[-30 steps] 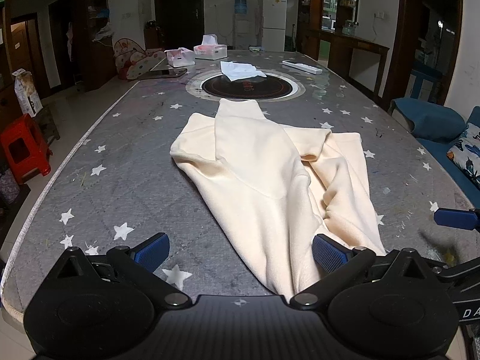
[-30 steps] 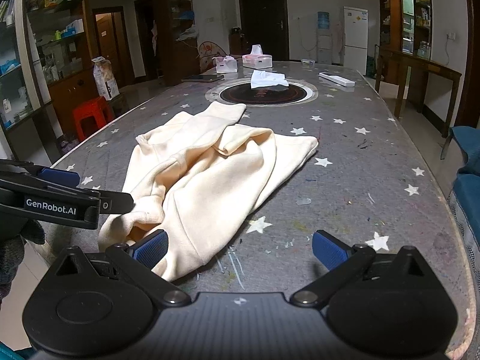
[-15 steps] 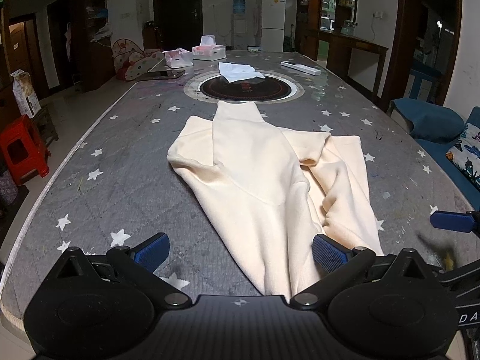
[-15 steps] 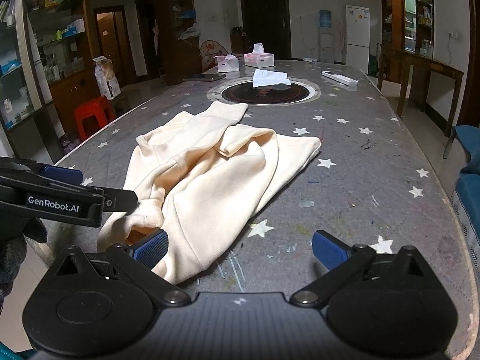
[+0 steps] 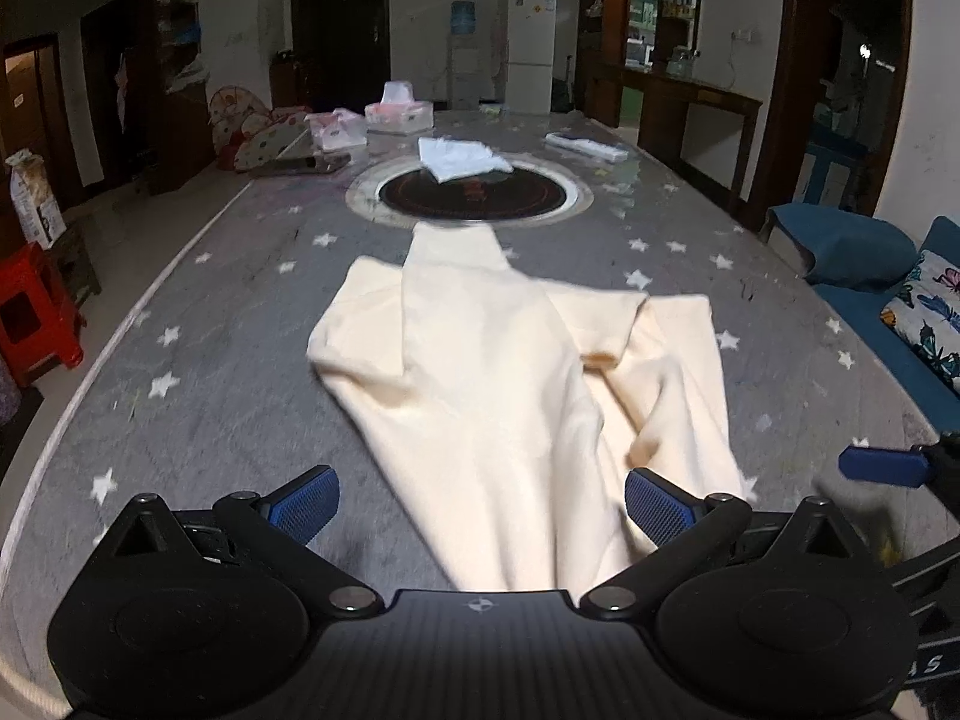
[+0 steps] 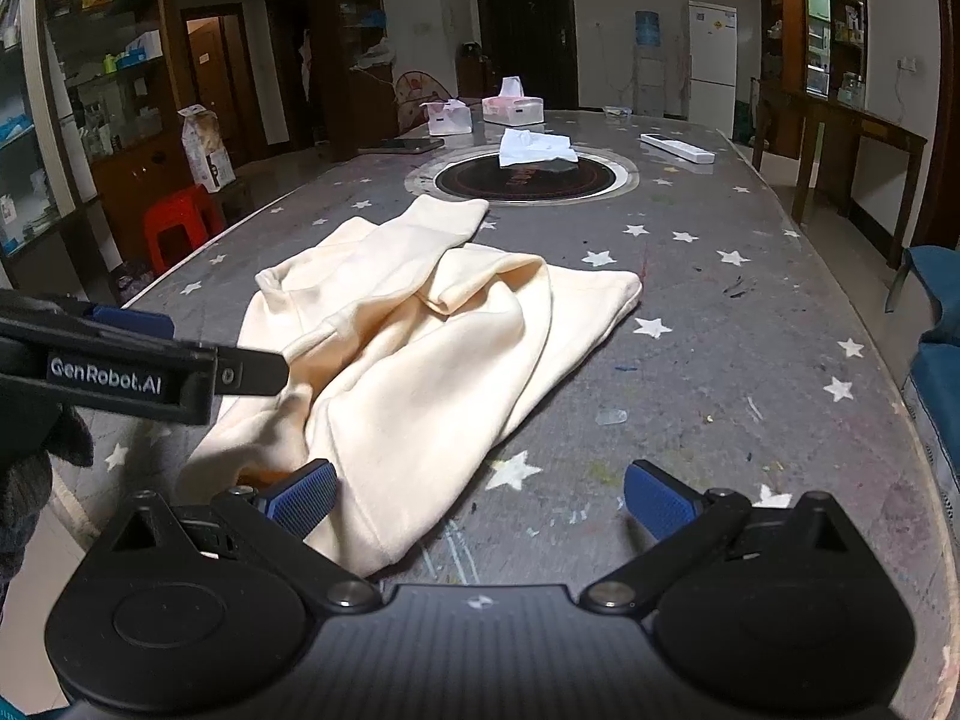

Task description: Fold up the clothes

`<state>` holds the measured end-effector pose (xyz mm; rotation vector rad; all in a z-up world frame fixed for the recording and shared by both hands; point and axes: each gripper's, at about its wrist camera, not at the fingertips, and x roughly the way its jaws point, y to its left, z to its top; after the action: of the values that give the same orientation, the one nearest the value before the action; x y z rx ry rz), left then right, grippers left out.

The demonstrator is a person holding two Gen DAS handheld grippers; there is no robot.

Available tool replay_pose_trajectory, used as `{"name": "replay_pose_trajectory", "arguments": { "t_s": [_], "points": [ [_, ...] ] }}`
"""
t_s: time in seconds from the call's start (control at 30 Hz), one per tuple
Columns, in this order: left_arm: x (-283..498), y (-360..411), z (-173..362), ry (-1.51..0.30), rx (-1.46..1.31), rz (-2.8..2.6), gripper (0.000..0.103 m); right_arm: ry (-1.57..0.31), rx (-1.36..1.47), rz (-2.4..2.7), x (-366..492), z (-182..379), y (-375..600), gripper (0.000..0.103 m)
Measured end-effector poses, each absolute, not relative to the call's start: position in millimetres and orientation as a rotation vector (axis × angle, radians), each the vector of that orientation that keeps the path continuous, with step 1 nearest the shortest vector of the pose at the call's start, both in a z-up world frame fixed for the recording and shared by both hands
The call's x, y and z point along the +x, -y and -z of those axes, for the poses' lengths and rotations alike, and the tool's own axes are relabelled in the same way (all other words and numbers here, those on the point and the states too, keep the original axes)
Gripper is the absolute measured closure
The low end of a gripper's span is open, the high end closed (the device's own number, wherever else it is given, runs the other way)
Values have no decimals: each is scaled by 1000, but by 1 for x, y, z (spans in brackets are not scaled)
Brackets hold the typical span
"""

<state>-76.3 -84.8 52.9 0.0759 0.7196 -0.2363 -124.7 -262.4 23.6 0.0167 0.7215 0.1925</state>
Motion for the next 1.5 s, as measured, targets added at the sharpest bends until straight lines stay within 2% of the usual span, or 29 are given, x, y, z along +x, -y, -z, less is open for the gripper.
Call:
{"name": "replay_pose_trajectory", "arguments": {
  "t_s": [0.13,0.43,0.63,0.8,0.83,0.9,0.93,1.0,1.07,1.17,1.5],
  "points": [
    [-65,91,-57,-695,80,258,2,-720,18,-187,-118,-24,264,1],
    [-31,109,-51,-699,112,330,31,-738,35,-178,-103,-22,269,9],
    [-9,118,-37,-751,121,367,56,-738,32,-181,-94,-23,270,14],
    [-2,118,-33,-767,116,373,63,-739,23,-184,-85,-24,271,15],
    [-2,117,-33,-768,113,377,70,-739,24,-186,-83,-24,271,17],
    [-1,116,-33,-770,106,385,74,-739,25,-190,-78,-24,271,18],
    [-1,116,-33,-769,104,388,82,-739,25,-193,-76,-24,271,20],
    [-1,115,-33,-765,99,397,85,-740,27,-197,-71,-25,271,22],
    [-2,114,-34,-758,97,399,94,-739,31,-195,-66,-24,271,26],
    [-5,105,-39,-735,72,395,98,-742,39,-197,-58,-24,272,28],
    [-26,54,-54,-676,-21,280,100,-749,12,-221,-32,-18,267,36]
  ]
}}
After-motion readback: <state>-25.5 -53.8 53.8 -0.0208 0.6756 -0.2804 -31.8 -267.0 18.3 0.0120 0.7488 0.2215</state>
